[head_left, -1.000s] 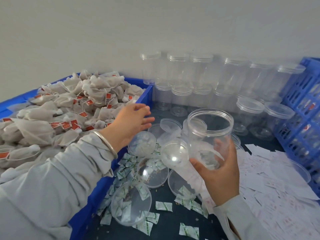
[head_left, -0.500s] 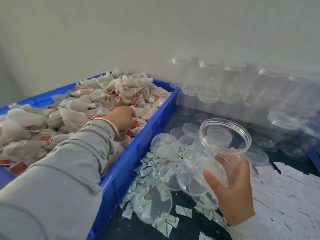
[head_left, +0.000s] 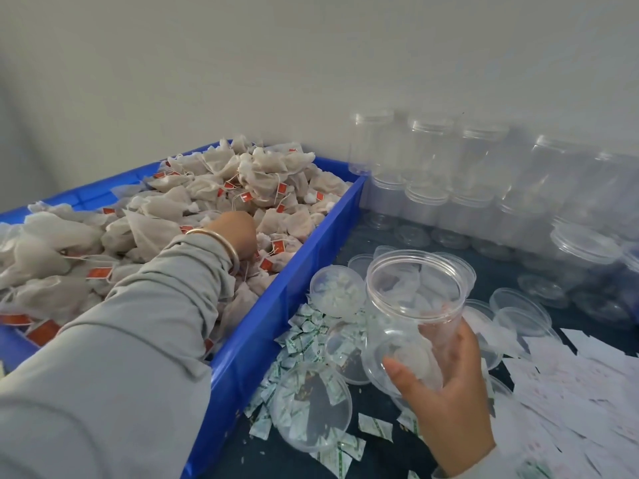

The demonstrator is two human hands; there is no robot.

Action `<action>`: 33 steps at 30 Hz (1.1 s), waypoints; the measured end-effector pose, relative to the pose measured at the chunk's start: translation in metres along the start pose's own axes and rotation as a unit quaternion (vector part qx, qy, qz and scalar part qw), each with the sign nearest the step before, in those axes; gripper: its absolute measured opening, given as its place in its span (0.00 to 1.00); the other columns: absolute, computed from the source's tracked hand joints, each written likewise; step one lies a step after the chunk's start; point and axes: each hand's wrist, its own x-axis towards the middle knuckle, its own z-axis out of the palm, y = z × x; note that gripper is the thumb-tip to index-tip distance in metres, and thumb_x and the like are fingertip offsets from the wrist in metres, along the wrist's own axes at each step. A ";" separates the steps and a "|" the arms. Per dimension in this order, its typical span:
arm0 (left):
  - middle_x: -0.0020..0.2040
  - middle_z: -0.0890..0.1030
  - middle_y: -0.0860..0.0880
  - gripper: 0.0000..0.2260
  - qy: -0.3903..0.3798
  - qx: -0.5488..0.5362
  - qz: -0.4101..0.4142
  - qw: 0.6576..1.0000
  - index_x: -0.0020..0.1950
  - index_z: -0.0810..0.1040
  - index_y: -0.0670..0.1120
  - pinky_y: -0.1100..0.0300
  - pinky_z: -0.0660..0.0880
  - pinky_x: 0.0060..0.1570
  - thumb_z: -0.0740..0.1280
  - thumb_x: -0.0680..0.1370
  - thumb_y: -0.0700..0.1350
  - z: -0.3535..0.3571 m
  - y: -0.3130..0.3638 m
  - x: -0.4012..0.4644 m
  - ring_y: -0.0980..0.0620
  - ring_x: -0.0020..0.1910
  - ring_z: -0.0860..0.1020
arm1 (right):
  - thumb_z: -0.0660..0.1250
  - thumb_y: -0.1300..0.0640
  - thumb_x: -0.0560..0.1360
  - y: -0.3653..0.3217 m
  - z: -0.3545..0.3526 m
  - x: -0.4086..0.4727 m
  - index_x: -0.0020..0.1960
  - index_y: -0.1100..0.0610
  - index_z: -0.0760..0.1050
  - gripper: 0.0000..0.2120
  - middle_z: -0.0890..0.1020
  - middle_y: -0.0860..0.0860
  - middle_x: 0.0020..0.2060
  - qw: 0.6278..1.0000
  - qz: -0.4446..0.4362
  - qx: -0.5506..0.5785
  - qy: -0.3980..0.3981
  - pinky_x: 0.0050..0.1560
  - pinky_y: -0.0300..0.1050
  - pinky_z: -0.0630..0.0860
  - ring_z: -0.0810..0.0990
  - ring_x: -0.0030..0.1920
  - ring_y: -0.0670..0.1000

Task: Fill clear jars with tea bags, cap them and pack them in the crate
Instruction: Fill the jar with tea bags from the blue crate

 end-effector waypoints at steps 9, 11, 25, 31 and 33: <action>0.51 0.80 0.39 0.12 0.002 -0.229 0.012 0.973 0.56 0.76 0.34 0.53 0.78 0.47 0.64 0.79 0.44 -0.028 0.004 -0.009 0.42 0.48 0.80 | 0.75 0.36 0.51 0.003 -0.004 -0.001 0.72 0.48 0.61 0.52 0.74 0.43 0.64 1.000 0.005 -0.001 -0.004 0.65 0.57 0.71 0.73 0.64 0.45; 0.46 0.79 0.41 0.08 0.011 -0.359 0.017 0.933 0.53 0.75 0.36 0.53 0.80 0.47 0.63 0.80 0.41 -0.035 0.006 -0.014 0.44 0.43 0.80 | 0.75 0.36 0.51 0.004 -0.004 -0.001 0.71 0.48 0.62 0.52 0.74 0.43 0.64 1.000 0.006 -0.001 -0.006 0.65 0.50 0.71 0.73 0.64 0.42; 0.40 0.77 0.46 0.10 -0.002 -0.735 0.038 0.677 0.43 0.74 0.44 0.57 0.81 0.40 0.63 0.75 0.29 -0.054 0.017 -0.027 0.49 0.41 0.79 | 0.76 0.45 0.54 0.009 -0.005 -0.001 0.72 0.48 0.61 0.49 0.72 0.40 0.65 1.000 0.003 0.010 -0.022 0.56 0.25 0.67 0.70 0.64 0.38; 0.48 0.77 0.47 0.10 -0.069 -0.814 -0.002 0.577 0.50 0.76 0.43 0.63 0.80 0.39 0.62 0.75 0.30 -0.053 0.021 -0.029 0.53 0.41 0.79 | 0.76 0.45 0.54 0.008 -0.005 -0.002 0.68 0.39 0.61 0.45 0.70 0.33 0.63 1.000 -0.002 0.012 -0.014 0.53 0.21 0.66 0.69 0.62 0.31; 0.49 0.76 0.45 0.08 -0.069 -0.840 -0.025 0.537 0.49 0.74 0.42 0.64 0.79 0.32 0.62 0.75 0.30 -0.052 0.021 -0.029 0.52 0.39 0.80 | 0.77 0.45 0.55 0.008 -0.005 -0.002 0.69 0.41 0.61 0.46 0.70 0.34 0.63 1.000 -0.004 0.007 -0.016 0.54 0.22 0.66 0.69 0.62 0.32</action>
